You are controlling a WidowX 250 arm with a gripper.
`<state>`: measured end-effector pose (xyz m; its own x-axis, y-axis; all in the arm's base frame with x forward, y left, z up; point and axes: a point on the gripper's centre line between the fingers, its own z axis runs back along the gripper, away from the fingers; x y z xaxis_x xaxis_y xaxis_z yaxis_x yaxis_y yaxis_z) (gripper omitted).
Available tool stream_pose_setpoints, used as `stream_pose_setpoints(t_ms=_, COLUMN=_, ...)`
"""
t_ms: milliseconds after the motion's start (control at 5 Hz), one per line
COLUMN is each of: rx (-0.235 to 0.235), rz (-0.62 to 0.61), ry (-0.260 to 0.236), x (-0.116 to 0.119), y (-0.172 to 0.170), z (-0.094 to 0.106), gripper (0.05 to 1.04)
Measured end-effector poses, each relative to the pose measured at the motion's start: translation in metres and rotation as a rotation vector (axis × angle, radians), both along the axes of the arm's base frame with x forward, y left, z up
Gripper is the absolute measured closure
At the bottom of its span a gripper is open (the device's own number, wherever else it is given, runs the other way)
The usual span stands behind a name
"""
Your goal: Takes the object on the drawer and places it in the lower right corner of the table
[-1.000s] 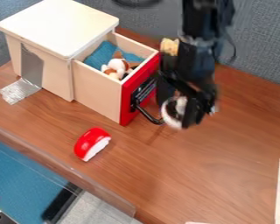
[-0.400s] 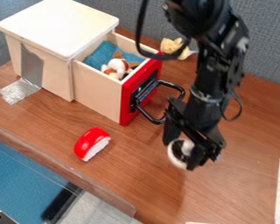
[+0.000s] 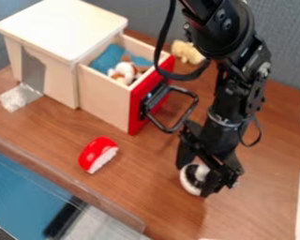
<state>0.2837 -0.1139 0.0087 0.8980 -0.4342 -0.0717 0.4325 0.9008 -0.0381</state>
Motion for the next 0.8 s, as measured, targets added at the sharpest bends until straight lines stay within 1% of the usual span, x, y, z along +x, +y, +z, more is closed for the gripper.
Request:
stream_pose_setpoints(t_ms=200, rx=-0.015, rz=0.008, ry=0.014, x=-0.0023, y=-0.003, z=0.0002, gripper=0.251)
stream_pose_setpoints(t_ms=400, rx=-0.026, rz=0.025, ry=0.028, x=-0.0043, y=-0.0045, z=0.0005, gripper=0.21)
stream_pose_setpoints(t_ms=600, rx=-0.031, rz=0.03, ry=0.031, x=-0.005, y=-0.0058, z=0.0006, gripper=0.07)
stream_pose_setpoints(t_ms=800, rx=-0.013, rz=0.054, ry=0.043, x=-0.0098, y=-0.0038, z=0.0001, gripper=0.076)
